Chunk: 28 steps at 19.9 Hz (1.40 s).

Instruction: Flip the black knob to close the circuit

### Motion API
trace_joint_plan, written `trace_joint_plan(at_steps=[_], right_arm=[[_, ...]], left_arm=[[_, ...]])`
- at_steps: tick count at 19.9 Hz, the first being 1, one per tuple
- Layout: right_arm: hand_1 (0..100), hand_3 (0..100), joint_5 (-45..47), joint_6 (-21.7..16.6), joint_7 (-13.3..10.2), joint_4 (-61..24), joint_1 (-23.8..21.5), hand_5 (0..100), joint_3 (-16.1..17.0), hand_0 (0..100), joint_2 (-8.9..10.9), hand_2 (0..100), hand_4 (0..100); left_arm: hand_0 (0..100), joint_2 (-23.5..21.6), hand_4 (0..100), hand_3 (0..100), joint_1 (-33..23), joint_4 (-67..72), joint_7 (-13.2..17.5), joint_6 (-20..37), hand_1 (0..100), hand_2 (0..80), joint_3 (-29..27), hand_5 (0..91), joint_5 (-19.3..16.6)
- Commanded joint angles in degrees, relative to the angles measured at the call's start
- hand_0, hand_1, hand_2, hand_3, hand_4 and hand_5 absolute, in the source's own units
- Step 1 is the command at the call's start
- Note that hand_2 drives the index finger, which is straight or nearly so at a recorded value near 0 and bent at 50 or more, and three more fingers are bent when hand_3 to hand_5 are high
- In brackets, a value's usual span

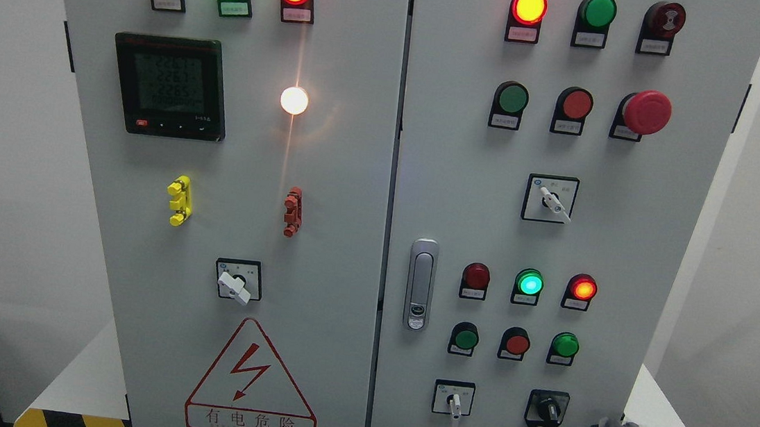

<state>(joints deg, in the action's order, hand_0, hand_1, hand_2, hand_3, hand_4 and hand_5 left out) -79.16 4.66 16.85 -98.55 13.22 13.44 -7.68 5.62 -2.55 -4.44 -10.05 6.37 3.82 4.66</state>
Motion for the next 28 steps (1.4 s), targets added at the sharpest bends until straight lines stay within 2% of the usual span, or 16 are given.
trace_joint_plan(at_steps=[1, 5, 10, 13, 18, 21, 23, 25, 28], right_arm=[[0, 100, 0.9, -0.4, -0.5, -0.6, -1.4, 98, -3.7, 0, -0.05, 92, 95], [0, 100, 4.5, -0.4, -2.1, -2.1, -2.3, 98, -4.7, 0, -0.05, 91, 95], [0, 100, 16.3, -0.6, -6.0, -4.0, -4.4, 96, -7.2, 0, 0.03, 88, 94], [2, 100, 24.7, -0.4, -8.1, -4.6, -6.4, 90, -8.8, 0, 0.03, 83, 91], [4, 98, 33.3, -0.1, -13.8, -6.6, -10.5, 80, -9.9, 0, 0.03, 73, 87], [6, 87, 39.4, 0.0, -14.3, -8.8, -14.5, 71, -10.6, 0, 0.3, 61, 78], [6, 69, 46.3, 0.0, -14.4, -10.2, -16.6, 61, -11.3, 0, 0.3, 50, 67], [6, 50, 55.5, 0.0, -14.6, -11.0, -18.1, 48, -11.9, 0, 0.39, 36, 50], [5, 34, 67.9, 0.0, -15.6, -13.2, -21.3, 29, -12.4, 0, 0.56, 22, 34]], left_arm=[[12, 0.0, 0, 0, 0.0, 0.0, 0.0, 0.0, 56, 0.0, 0.0, 0.0, 0.0], [12, 0.0, 0, 0, 0.0, 0.0, 0.0, 0.0, 56, 0.0, 0.0, 0.0, 0.0], [12, 0.0, 0, 0, 0.0, 0.0, 0.0, 0.0, 56, 0.0, 0.0, 0.0, 0.0], [12, 0.0, 0, 0, 0.0, 0.0, 0.0, 0.0, 56, 0.0, 0.0, 0.0, 0.0], [12, 0.0, 0, 0, 0.0, 0.0, 0.0, 0.0, 56, 0.0, 0.0, 0.0, 0.0], [12, 0.0, 0, 0, 0.0, 0.0, 0.0, 0.0, 56, 0.0, 0.0, 0.0, 0.0], [12, 0.0, 0, 0, 0.0, 0.0, 0.0, 0.0, 56, 0.0, 0.0, 0.0, 0.0], [12, 0.0, 0, 0, 0.0, 0.0, 0.0, 0.0, 56, 0.0, 0.0, 0.0, 0.0], [12, 0.0, 0, 0, 0.0, 0.0, 0.0, 0.0, 56, 0.0, 0.0, 0.0, 0.0]])
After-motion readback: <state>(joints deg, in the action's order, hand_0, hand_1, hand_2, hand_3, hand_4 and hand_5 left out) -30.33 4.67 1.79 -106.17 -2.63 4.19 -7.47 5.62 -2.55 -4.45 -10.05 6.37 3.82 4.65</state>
